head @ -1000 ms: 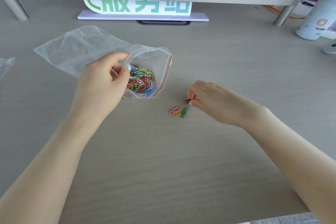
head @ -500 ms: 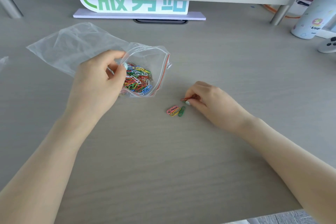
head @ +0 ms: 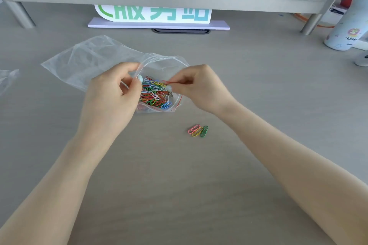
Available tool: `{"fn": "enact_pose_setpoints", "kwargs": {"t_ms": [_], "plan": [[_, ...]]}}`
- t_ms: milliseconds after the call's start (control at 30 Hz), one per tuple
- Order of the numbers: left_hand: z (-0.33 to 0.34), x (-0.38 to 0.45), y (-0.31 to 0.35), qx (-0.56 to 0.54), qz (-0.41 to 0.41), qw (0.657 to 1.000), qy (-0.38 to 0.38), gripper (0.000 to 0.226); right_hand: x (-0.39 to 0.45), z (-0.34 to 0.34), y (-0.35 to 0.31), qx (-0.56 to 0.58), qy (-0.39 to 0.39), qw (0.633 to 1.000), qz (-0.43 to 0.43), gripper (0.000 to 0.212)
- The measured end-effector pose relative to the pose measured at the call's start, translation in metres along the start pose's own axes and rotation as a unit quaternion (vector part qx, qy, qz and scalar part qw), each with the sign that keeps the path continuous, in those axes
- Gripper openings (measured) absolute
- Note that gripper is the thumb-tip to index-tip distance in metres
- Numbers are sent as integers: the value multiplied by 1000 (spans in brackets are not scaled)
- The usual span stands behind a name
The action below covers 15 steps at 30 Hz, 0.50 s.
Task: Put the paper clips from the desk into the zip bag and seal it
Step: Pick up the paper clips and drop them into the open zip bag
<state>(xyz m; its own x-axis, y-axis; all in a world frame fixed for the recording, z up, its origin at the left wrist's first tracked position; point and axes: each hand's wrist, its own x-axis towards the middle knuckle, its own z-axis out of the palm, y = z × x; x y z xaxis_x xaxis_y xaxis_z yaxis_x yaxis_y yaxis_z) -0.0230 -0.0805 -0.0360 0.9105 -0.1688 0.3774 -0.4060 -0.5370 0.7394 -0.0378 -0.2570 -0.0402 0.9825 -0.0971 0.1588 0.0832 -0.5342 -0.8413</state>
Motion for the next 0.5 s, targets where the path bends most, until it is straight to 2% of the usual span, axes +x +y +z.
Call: {"fn": "enact_pose_setpoints", "kwargs": {"t_ms": [100,233,333,400,500], "plan": [[-1,0,0,0,-6,1000,-1,26,15,30,-13,-27,-21,999,-37,9],[-3,1,0,5,-13,1000,-1,26,20,48,-14,-78,-44,993,-79,34],[-2,2,1,4,-9,1000,-4,25,15,39,-4,-77,-52,986,-136,20],[-2,2,1,5,-11,1000,-1,24,12,24,7,-47,1,989,-137,15],[-2,2,0,3,-19,1000,8,23,17,-3,34,-23,146,985,-87,15]]}}
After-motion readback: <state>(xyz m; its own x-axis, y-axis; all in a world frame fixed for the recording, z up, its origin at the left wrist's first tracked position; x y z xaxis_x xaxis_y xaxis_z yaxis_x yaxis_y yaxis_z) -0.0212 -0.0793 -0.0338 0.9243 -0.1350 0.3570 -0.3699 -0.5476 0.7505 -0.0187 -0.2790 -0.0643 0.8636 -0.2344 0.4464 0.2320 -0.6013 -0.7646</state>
